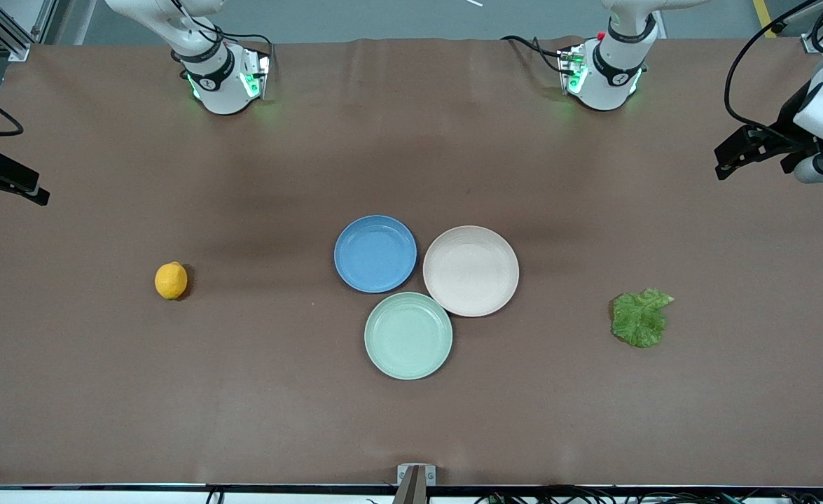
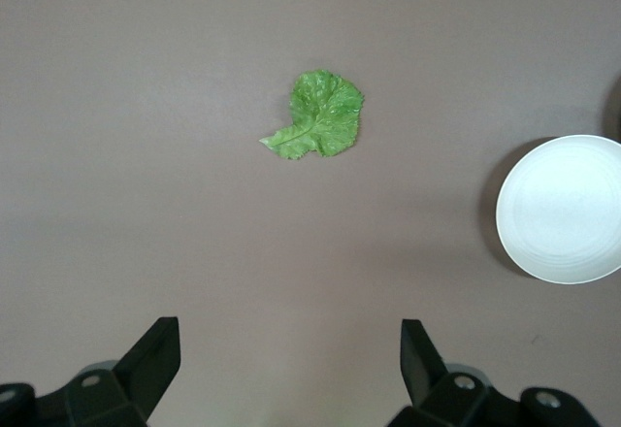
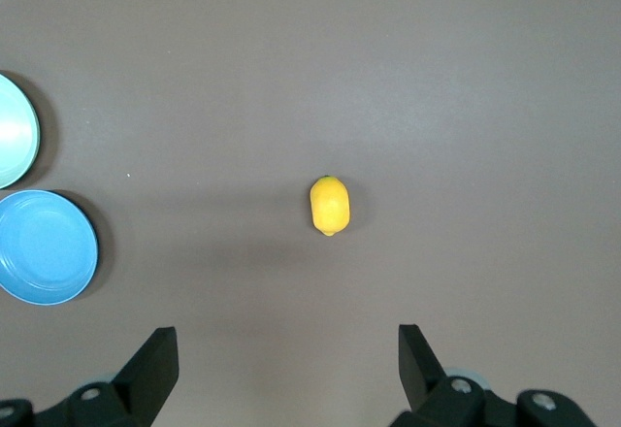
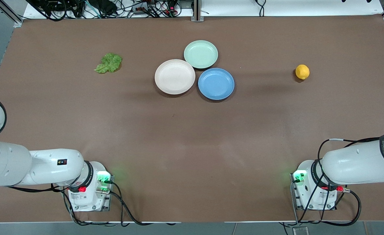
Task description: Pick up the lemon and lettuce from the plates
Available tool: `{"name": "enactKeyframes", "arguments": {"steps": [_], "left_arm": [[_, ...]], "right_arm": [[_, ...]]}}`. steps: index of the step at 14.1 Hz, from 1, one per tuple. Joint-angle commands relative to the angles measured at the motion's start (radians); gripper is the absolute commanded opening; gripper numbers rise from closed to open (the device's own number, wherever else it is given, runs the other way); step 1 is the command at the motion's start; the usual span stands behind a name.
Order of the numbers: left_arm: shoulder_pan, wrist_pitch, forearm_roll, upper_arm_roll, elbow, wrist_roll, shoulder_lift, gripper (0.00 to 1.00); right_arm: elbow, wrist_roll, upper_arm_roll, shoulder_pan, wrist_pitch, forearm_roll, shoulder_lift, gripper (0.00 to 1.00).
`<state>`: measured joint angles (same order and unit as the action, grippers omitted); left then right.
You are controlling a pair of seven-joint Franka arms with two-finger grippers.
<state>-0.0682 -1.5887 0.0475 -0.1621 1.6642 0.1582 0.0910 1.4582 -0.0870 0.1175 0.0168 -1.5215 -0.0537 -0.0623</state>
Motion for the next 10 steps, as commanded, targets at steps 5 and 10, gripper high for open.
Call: {"name": "enactKeyframes", "arguments": {"steps": [5,10], "left_arm": [[-0.004,-0.027,-0.015,0.001,0.008,-0.023,-0.001,1.0],[-0.005,-0.016,-0.015,0.001,0.006,-0.032,0.007,1.0]], "right_arm": [[-0.061,0.007,-0.016,-0.021,0.011,0.045,-0.014,1.0],[-0.061,0.006,-0.019,-0.02,0.006,0.046,-0.014,1.0]]}}
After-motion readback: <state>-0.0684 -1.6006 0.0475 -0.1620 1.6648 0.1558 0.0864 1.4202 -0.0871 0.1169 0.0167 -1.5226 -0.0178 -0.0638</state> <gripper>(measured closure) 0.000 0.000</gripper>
